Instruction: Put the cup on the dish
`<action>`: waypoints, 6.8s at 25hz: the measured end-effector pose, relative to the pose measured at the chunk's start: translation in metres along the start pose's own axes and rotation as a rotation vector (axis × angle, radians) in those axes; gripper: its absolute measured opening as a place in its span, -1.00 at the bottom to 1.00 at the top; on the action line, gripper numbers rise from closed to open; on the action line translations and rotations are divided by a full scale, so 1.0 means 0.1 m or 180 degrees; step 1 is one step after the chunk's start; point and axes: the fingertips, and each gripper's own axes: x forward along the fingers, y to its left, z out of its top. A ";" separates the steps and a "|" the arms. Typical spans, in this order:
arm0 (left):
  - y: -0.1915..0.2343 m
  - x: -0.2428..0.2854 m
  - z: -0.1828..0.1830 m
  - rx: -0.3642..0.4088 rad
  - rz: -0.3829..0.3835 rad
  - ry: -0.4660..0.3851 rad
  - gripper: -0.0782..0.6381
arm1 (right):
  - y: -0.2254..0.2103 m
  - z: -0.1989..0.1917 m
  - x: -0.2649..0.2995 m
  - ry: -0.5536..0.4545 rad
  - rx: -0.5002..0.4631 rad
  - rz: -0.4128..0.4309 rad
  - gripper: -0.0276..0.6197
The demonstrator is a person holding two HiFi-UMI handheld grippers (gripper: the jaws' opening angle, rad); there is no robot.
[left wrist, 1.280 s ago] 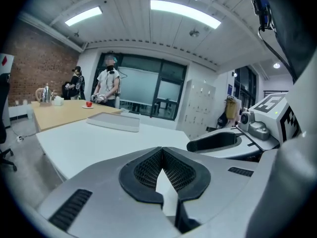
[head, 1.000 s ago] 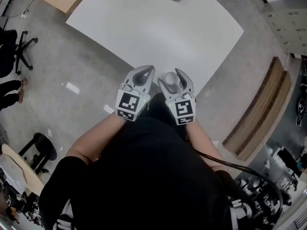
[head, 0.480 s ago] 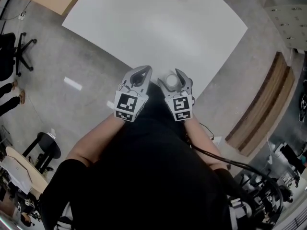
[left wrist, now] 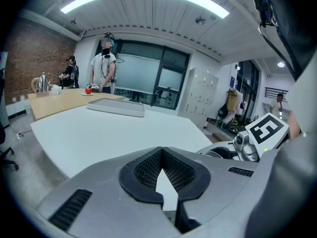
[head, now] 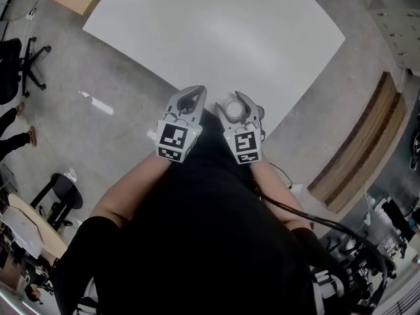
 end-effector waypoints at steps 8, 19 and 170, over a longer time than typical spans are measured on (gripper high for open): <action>-0.02 0.06 0.19 0.0024 0.0052 -0.0062 -0.76 | -0.06 0.34 -0.15 -0.0140 -0.0142 0.0085 -0.11; 0.13 -0.03 1.08 0.0311 0.0185 -0.0516 -0.76 | -0.35 1.43 -0.41 -0.0553 -0.0167 -0.0060 -0.11; 1.37 0.33 3.54 0.0734 0.0343 -0.1455 -0.76 | -1.73 4.27 -0.10 -0.1746 -0.0025 -0.1055 -0.88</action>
